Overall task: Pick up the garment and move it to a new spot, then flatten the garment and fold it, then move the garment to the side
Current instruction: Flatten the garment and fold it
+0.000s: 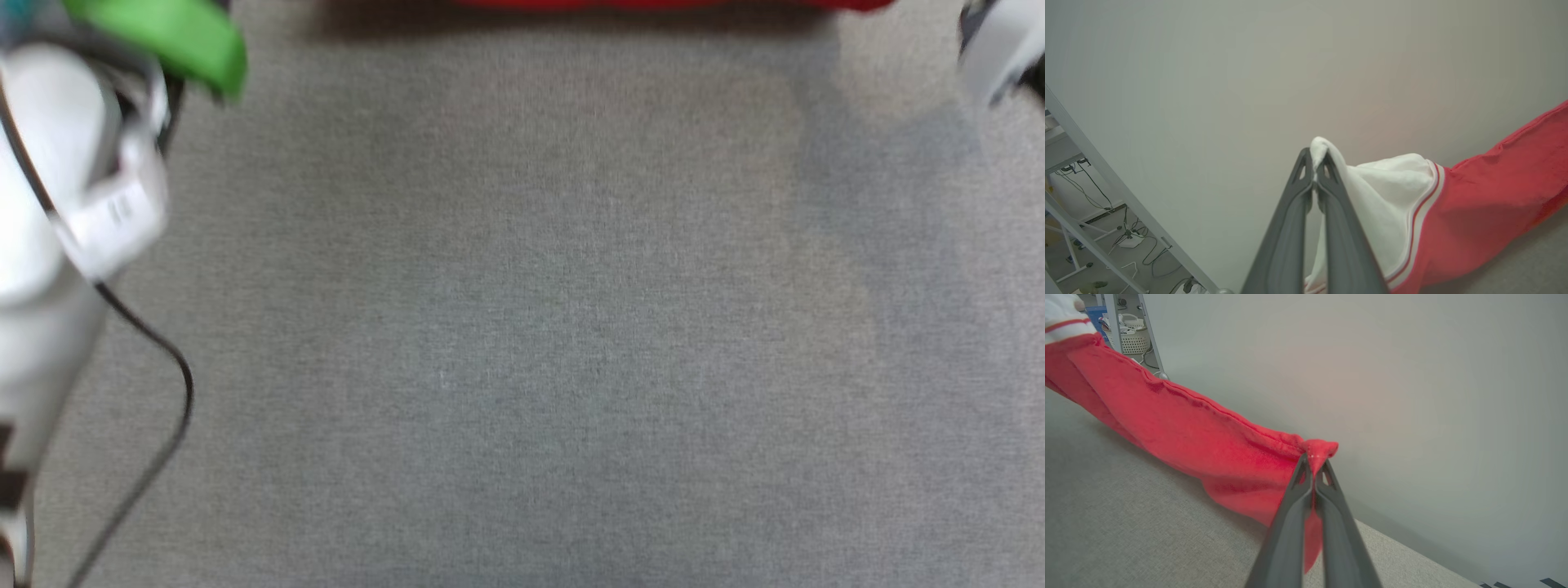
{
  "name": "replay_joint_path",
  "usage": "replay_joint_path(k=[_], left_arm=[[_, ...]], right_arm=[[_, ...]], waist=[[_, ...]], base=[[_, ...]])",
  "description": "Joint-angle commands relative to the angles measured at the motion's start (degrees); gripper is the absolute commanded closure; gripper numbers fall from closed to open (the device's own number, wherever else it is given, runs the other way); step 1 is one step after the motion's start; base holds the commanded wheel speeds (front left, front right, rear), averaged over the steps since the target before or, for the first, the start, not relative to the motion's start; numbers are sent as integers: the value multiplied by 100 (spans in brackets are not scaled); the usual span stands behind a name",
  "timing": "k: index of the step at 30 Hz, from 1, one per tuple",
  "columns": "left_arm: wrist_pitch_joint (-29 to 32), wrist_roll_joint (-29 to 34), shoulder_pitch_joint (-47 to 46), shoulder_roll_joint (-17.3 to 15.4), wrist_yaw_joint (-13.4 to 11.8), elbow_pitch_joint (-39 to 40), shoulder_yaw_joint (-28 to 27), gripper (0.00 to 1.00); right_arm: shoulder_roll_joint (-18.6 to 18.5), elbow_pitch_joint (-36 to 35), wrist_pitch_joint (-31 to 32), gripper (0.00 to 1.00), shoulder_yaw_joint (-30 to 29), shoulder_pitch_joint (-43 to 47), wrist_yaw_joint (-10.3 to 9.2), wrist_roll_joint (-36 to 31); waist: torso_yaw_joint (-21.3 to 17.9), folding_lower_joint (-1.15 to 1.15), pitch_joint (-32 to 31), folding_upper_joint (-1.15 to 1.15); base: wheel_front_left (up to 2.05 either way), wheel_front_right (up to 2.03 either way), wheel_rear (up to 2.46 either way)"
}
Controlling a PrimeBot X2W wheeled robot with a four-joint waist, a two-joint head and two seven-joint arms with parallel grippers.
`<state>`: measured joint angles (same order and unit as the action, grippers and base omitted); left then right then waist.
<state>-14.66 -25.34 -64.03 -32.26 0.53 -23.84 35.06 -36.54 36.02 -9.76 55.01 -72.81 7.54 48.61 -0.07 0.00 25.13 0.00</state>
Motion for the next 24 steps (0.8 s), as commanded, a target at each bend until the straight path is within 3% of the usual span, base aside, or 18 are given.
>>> replay_joint_path(k=[1,7,15,19,24], left_arm=[[-28,-115,452,-127,-139,212,-26,100],[181,-358,2561,-574,-747,1415,165,100],[449,-873,4857,-935,-1555,2547,355,100],[497,-1193,5706,-1044,-1822,2878,383,100],[590,-1519,6436,-1058,-1961,3092,512,100]], right_arm=[[-91,-119,-58,100,117,280,-5,109],[-524,-713,-192,100,606,1605,-5,437],[-977,-1193,-260,100,819,3181,-5,668],[-1120,-1327,-245,100,814,3902,-5,687],[-1255,-1558,-177,100,626,4756,-5,866]], waist=[[124,0,-568,0],[171,0,-1186,0],[106,0,-1691,0],[70,0,-1928,0],[45,0,-2136,0]], base=[[0,0,0],[0,0,0],[0,0,0],[0,0,0],[0,0,0]])
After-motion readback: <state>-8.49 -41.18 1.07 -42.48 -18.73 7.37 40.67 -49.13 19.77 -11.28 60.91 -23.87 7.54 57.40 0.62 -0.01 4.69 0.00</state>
